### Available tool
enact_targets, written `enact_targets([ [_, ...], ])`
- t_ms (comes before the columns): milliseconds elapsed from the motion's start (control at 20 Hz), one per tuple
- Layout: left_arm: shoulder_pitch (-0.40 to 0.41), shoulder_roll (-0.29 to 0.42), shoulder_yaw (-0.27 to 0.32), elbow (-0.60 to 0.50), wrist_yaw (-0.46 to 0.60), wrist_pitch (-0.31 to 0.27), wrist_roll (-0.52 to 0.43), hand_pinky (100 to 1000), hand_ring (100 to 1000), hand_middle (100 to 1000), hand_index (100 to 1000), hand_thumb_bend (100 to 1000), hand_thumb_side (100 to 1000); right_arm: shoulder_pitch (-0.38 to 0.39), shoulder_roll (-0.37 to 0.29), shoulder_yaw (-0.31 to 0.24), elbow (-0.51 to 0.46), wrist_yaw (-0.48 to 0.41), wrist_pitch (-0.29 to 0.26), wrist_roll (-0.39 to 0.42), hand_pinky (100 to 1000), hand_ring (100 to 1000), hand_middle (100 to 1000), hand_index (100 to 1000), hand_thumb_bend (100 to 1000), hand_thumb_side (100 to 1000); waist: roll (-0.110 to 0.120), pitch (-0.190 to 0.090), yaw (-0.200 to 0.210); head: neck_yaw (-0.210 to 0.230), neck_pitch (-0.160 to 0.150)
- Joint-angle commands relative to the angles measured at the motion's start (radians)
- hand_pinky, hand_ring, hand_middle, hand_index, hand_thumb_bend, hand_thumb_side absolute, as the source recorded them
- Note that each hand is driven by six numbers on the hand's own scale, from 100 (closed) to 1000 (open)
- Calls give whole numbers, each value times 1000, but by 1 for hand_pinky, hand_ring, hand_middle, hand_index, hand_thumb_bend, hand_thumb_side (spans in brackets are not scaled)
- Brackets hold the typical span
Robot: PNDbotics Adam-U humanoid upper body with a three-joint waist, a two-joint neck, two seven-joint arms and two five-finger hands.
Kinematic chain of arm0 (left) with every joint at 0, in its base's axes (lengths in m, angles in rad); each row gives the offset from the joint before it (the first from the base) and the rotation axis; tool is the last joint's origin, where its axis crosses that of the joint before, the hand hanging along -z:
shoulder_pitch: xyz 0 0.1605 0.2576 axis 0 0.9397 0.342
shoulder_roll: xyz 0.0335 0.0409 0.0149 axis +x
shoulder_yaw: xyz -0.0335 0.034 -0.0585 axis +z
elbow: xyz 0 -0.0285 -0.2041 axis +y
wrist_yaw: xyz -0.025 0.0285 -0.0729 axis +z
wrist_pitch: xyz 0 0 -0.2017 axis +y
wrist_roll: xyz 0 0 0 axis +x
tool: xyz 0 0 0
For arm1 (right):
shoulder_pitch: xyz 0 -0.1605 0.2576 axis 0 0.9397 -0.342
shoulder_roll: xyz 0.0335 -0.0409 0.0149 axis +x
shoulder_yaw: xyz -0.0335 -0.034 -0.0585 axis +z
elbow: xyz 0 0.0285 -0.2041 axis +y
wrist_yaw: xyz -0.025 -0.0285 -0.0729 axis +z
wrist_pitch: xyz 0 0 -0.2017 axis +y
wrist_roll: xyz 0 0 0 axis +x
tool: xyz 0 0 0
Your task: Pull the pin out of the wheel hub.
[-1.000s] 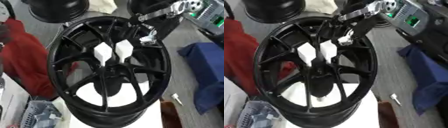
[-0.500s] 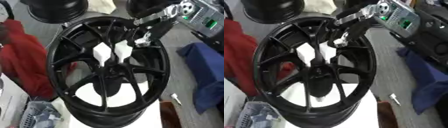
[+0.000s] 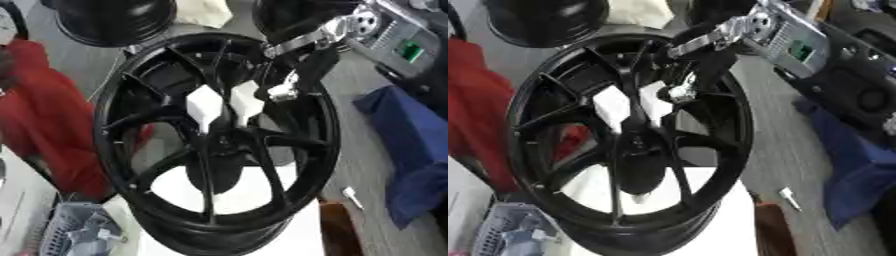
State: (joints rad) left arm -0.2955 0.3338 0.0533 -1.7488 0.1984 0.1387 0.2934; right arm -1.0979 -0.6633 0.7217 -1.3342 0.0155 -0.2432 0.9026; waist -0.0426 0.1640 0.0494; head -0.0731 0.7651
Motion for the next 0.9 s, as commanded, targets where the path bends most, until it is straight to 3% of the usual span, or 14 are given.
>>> enact_targets([
  [50, -10, 15, 12, -11, 5, -2, -3, 820, 825, 723, 839, 363, 720, -16, -11, -6, 1, 21, -23, 4, 905, 859, 880, 923, 100, 636, 5, -14, 1, -5, 5],
  [900, -11, 4, 13, -11, 12, -3, -6, 822, 826, 722, 839, 358, 724, -11, 15, -14, 56, 98, -99, 4, 902, 856, 865, 916, 100, 568, 11, -4, 8, -18, 5],
])
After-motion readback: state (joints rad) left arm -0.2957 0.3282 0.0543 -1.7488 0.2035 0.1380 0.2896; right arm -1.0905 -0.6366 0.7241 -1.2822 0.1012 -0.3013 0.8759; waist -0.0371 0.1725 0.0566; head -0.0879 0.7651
